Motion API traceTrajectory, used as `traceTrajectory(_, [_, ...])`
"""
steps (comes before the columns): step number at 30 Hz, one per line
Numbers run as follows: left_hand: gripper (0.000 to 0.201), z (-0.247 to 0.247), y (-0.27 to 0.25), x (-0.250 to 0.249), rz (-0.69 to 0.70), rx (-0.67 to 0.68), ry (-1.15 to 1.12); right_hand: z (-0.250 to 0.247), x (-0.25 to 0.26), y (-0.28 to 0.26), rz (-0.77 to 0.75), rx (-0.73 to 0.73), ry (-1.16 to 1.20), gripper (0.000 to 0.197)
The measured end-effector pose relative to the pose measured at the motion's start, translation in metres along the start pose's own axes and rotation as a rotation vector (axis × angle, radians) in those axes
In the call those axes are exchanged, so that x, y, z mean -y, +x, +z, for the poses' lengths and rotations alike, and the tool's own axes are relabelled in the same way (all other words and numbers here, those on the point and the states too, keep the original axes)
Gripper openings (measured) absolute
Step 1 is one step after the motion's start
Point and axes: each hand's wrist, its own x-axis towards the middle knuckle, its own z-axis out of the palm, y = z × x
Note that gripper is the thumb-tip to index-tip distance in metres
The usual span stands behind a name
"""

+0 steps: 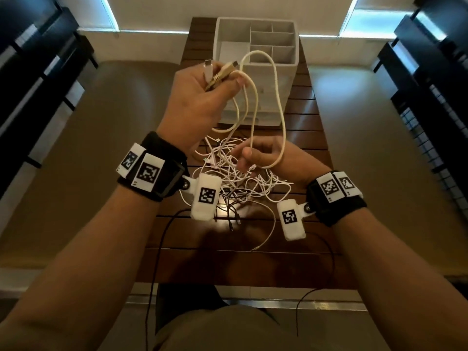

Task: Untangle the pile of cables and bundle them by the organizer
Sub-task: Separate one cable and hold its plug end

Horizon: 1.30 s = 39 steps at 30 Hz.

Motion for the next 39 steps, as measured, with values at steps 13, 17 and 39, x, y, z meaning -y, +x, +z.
traceTrajectory(13, [0.022, -0.020, -0.013, -0.055, -0.076, 0.355, -0.093, 0.014, 0.044, -0.007, -0.415, -0.441, 0.011, 0.027])
traceTrajectory(17, [0.031, -0.032, -0.011, -0.049, -0.162, 0.383, -0.019, 0.041, 0.021, -0.024, -0.304, -0.193, 0.113, 0.010])
traceTrajectory(39, [0.042, -0.072, 0.000, -0.065, -0.226, 0.014, -0.221, 0.086, -0.132, -0.071, 0.383, -0.027, 0.561, 0.113])
